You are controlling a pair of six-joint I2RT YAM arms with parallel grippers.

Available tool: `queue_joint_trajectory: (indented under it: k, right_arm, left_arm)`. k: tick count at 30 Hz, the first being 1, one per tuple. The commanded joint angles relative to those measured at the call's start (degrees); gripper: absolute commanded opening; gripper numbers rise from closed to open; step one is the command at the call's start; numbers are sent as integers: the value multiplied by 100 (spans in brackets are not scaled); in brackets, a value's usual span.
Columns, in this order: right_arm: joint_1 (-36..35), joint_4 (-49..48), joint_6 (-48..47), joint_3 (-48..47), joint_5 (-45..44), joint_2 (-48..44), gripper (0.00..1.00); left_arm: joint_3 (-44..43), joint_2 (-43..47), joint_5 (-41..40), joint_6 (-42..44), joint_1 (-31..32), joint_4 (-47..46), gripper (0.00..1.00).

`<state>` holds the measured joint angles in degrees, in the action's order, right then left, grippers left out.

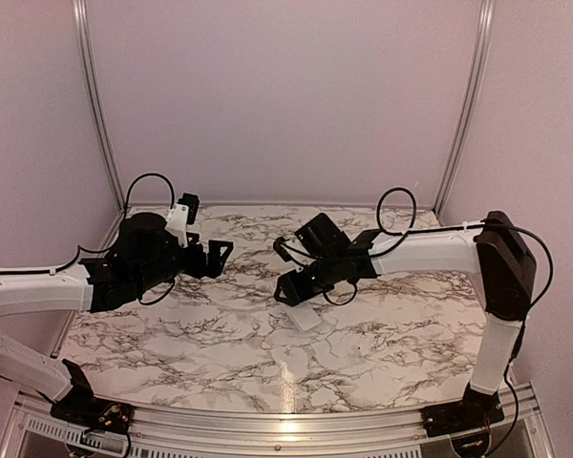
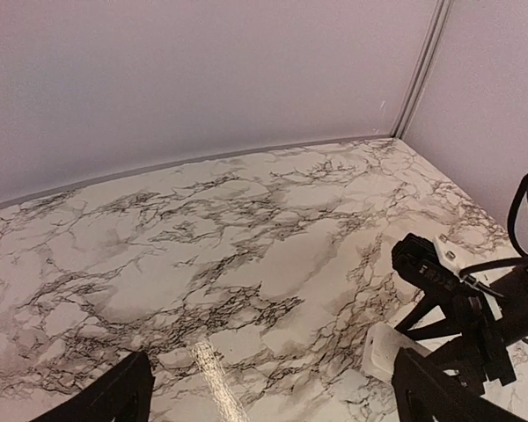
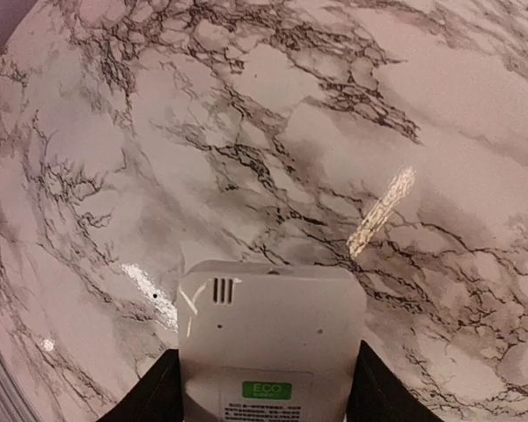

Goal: Load the batteries into the remote control
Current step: Pick up the remote control from the center of the board, then pass from the right arm to the left

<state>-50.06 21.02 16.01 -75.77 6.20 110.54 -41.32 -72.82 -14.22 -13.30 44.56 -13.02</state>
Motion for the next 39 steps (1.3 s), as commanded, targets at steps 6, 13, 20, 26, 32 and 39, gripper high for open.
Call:
queue_joint_trajectory:
  k: [6, 13, 20, 26, 32, 39]
  right_arm:
    - [605, -2317, -419, 696, 1278, -1818, 26]
    - [823, -3745, -375, 1344, 2720, -2604, 28]
    - [827, -4913, 141, 1613, 3677, -2819, 27]
    - [818, -5905, 772, 1791, 4112, -2846, 25]
    - [797, -6393, 1111, 1846, 4261, -2726, 25]
    - [714, -6561, 1180, 1836, 4315, -2647, 25]
  left_arm:
    - [68, 181, 2884, 124, -112, -1063, 99]
    - [-128, -66, 4747, -70, -106, -1969, 99]
    - [-399, -633, 5655, -713, -111, -3022, 99]
    - [-632, -921, 5744, -925, -38, -3348, 97]
    - [-960, -1268, 5662, -972, 164, -3388, 94]
    - [-1260, -1562, 5496, -980, 353, -3307, 93]
